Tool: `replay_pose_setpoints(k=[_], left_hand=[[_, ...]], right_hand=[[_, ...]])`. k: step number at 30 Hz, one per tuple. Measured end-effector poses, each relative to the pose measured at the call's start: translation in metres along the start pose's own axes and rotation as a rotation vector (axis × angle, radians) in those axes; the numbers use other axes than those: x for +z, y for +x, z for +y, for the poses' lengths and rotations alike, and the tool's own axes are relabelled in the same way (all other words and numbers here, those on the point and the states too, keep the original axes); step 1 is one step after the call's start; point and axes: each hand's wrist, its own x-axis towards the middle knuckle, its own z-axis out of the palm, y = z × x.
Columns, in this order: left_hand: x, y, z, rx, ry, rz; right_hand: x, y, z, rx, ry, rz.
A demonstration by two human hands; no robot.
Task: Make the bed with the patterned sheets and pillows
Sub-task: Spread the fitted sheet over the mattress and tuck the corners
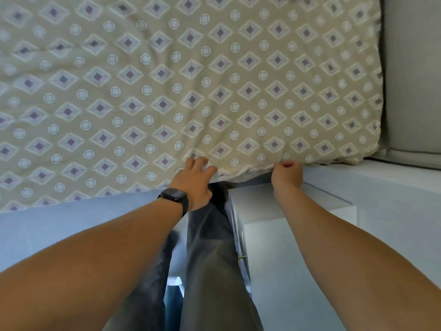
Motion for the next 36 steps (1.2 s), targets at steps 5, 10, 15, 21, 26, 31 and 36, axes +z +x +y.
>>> replay_pose_setpoints(k=[5,10,15,21,26,31,36], left_hand=[[-0.008,0.011,0.004,0.038,0.140,-0.081],[-0.039,0.034,0.016,0.142,0.332,-0.101],[-0.061,0.083,0.057,0.287,0.531,-0.002],[-0.075,0.138,0.112,0.322,0.513,-0.040],[-0.067,0.143,0.129,0.288,0.509,-0.075],[-0.065,0.146,0.135,0.252,0.562,-0.091],[-0.066,0.147,0.134,0.254,0.576,-0.102]], right_hand=[[-0.008,0.001,0.008,-0.032,0.115,-0.015],[-0.007,0.003,0.006,-0.009,0.163,0.004],[-0.040,0.050,-0.003,-0.024,0.151,0.126],[-0.079,0.108,-0.007,0.092,0.144,0.197],[-0.095,0.132,-0.010,0.265,0.196,0.229],[-0.095,0.147,-0.008,0.440,0.467,0.178],[-0.090,0.142,-0.043,0.240,0.551,0.335]])
